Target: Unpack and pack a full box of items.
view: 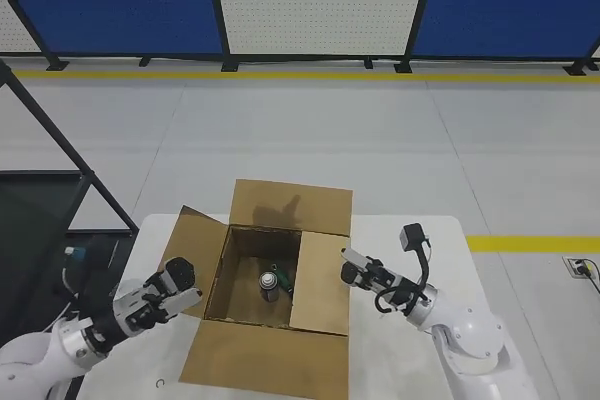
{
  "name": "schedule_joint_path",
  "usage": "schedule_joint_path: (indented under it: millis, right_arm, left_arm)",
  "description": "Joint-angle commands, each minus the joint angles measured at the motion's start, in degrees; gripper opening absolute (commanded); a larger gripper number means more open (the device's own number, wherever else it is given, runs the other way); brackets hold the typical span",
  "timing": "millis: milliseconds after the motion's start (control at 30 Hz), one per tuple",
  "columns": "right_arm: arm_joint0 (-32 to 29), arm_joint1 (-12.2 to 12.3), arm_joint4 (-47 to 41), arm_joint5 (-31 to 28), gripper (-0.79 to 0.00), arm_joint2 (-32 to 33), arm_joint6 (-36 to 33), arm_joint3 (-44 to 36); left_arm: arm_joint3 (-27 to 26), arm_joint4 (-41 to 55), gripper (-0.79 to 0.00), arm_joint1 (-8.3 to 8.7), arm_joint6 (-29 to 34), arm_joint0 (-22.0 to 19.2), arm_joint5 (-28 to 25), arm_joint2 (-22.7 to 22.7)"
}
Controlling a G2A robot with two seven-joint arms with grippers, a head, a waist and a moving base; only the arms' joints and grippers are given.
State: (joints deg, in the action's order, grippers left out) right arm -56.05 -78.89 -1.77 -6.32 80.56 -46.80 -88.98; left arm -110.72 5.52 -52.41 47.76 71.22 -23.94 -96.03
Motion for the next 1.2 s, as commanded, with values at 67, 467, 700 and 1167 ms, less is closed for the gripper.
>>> schedule_joint_path:
  millis: [67,467,700,1167]
  right_arm:
    - [0.3,0.1,0.0,0.4,0.0,-0.2,-0.2,0.1]
    - [0.3,0.1,0.0,0.4,0.0,-0.2,-0.2,0.1]
    - [-2.3,1.0,-2.1,-2.0,0.0,2.1,-3.5,-5.6]
    - [-8.5,3.0,-12.4,-6.7,0.0,9.7,-11.1,-11.8]
  left_arm:
    - [0.3,-1.0,0.0,0.07,2.5,-2.1,1.7,2.6]
    - [1.1,0.9,0.0,-0.09,1.8,-2.0,3.6,4.1]
    - [5.8,-1.0,0.0,-0.76,4.6,-9.8,8.0,13.9]
    - [16.8,-1.4,0.0,-3.15,6.3,-22.2,12.4,28.3]
